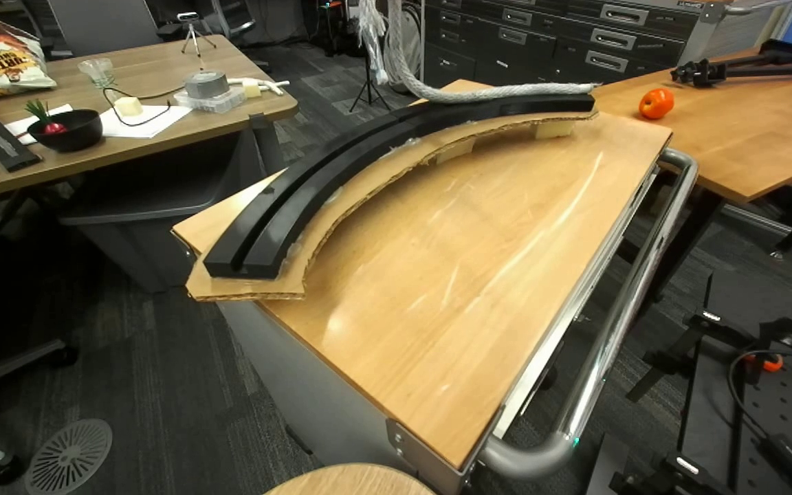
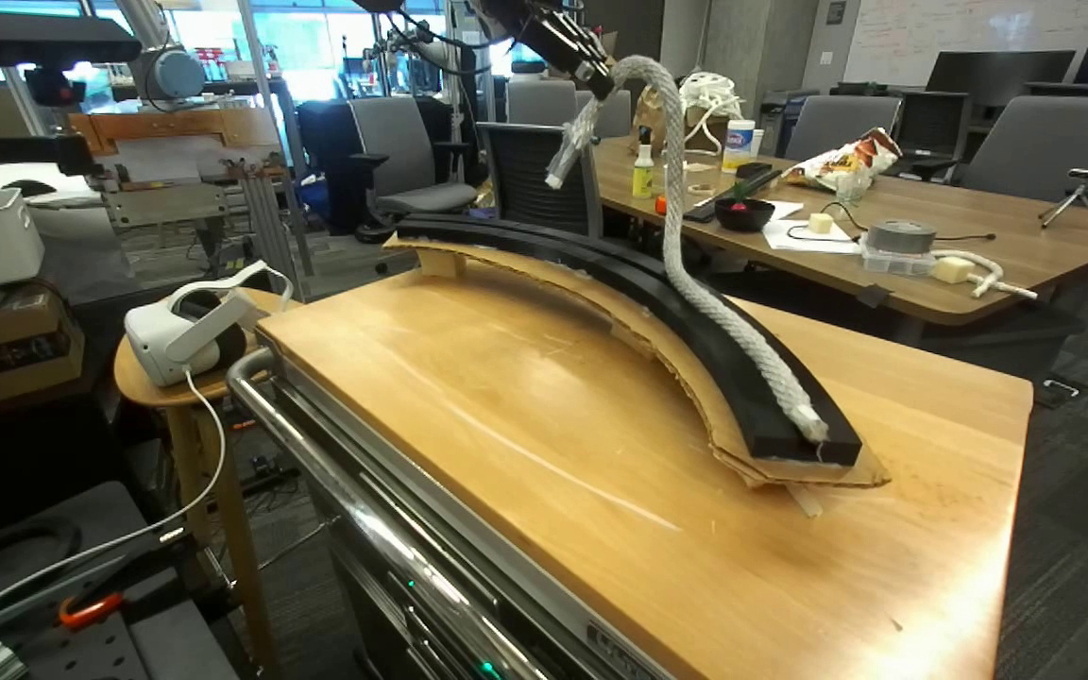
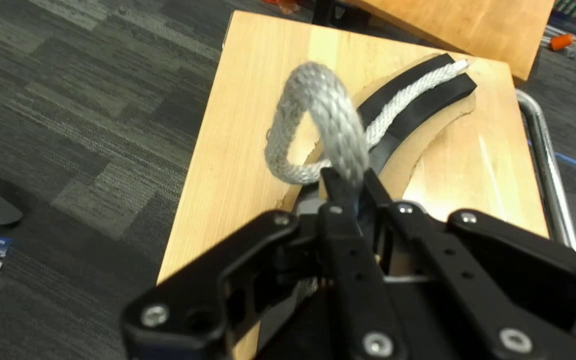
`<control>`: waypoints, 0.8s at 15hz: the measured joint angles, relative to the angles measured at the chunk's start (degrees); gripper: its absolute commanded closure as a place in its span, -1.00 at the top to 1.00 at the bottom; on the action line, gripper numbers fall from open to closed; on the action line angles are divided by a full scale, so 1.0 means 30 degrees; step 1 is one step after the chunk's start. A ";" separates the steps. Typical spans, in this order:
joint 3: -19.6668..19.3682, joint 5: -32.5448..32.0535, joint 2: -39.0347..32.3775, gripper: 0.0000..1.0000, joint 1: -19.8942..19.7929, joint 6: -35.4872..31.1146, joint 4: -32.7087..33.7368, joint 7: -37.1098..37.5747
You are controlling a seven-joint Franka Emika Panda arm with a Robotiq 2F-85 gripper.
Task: Put the rope along the center of the black object
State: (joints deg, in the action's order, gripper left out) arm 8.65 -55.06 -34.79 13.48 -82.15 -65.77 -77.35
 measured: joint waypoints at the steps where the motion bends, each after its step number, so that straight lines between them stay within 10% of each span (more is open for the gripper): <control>1: 0.0043 0.0492 -0.0035 -0.94 0.0015 0.0021 0.0163 -0.0283; 12: 0.0112 0.4167 -0.1472 -0.94 0.0388 0.1394 0.2311 -0.1558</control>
State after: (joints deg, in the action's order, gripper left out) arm 8.99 -42.56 -39.21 14.65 -77.97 -58.84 -82.02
